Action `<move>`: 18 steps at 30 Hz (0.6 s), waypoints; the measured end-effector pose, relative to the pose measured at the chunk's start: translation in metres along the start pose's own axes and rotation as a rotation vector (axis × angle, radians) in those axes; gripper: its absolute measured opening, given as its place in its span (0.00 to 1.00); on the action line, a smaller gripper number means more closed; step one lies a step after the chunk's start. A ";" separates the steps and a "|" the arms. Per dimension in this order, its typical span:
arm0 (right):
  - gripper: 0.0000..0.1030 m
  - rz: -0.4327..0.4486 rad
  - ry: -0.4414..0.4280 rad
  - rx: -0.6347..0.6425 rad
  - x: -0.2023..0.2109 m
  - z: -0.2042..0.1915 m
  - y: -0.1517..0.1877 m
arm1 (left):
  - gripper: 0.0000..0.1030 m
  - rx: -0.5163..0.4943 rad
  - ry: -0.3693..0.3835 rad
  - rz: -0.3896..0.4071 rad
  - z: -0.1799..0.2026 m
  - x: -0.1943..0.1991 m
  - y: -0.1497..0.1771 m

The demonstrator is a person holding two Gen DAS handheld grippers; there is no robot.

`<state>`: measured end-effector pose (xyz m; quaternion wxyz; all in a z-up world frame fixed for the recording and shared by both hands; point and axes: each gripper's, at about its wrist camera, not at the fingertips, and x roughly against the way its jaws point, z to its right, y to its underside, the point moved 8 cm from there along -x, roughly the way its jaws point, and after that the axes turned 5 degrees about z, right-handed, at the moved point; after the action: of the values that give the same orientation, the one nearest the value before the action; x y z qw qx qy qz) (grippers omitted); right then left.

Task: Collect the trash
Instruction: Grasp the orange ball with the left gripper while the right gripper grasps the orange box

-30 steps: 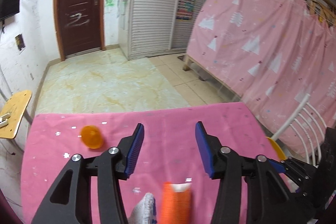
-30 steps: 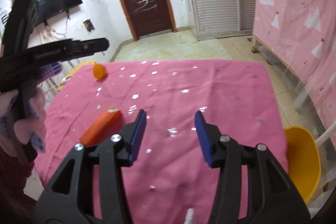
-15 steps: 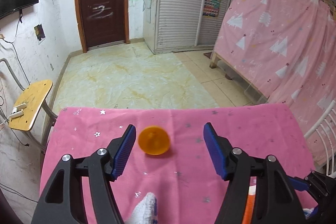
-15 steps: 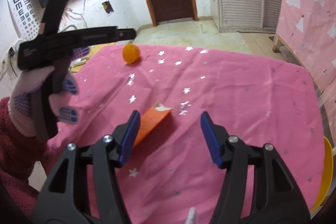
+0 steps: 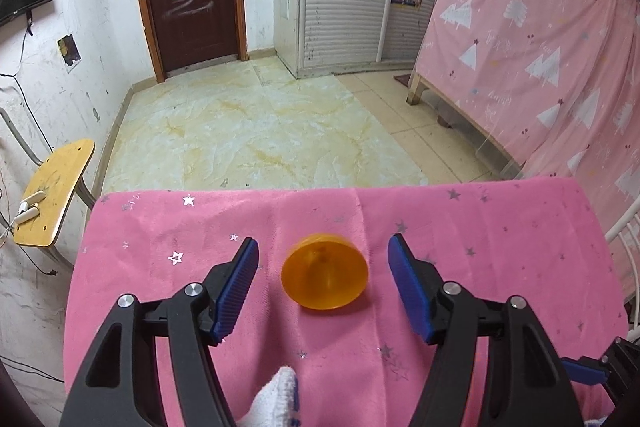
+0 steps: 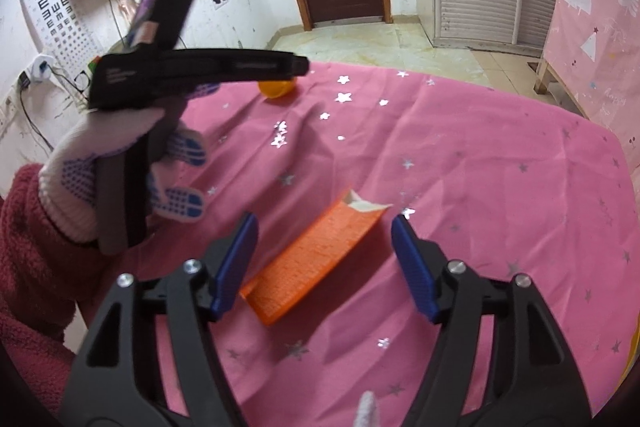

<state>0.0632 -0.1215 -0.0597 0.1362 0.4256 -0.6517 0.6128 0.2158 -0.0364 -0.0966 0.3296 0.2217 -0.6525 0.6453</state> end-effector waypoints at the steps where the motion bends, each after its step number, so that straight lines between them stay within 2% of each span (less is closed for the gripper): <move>1: 0.64 -0.003 -0.002 0.005 -0.001 -0.002 0.000 | 0.58 0.000 -0.003 -0.008 0.000 -0.004 0.001; 10: 0.64 -0.026 0.011 0.030 -0.011 -0.011 0.000 | 0.57 -0.008 0.000 -0.048 -0.002 -0.019 0.007; 13: 0.64 -0.034 0.015 0.038 -0.015 -0.014 0.000 | 0.46 -0.002 -0.013 -0.044 -0.004 -0.019 0.007; 15: 0.64 -0.035 0.019 0.042 -0.016 -0.015 0.000 | 0.33 0.000 -0.021 -0.040 -0.008 -0.019 0.006; 18: 0.55 -0.042 0.026 0.045 -0.018 -0.015 0.001 | 0.32 -0.003 -0.019 -0.036 -0.008 -0.019 0.007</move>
<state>0.0679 -0.1005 -0.0701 0.1478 0.4342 -0.6270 0.6296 0.2249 -0.0305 -0.1149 0.3350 0.2390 -0.6525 0.6363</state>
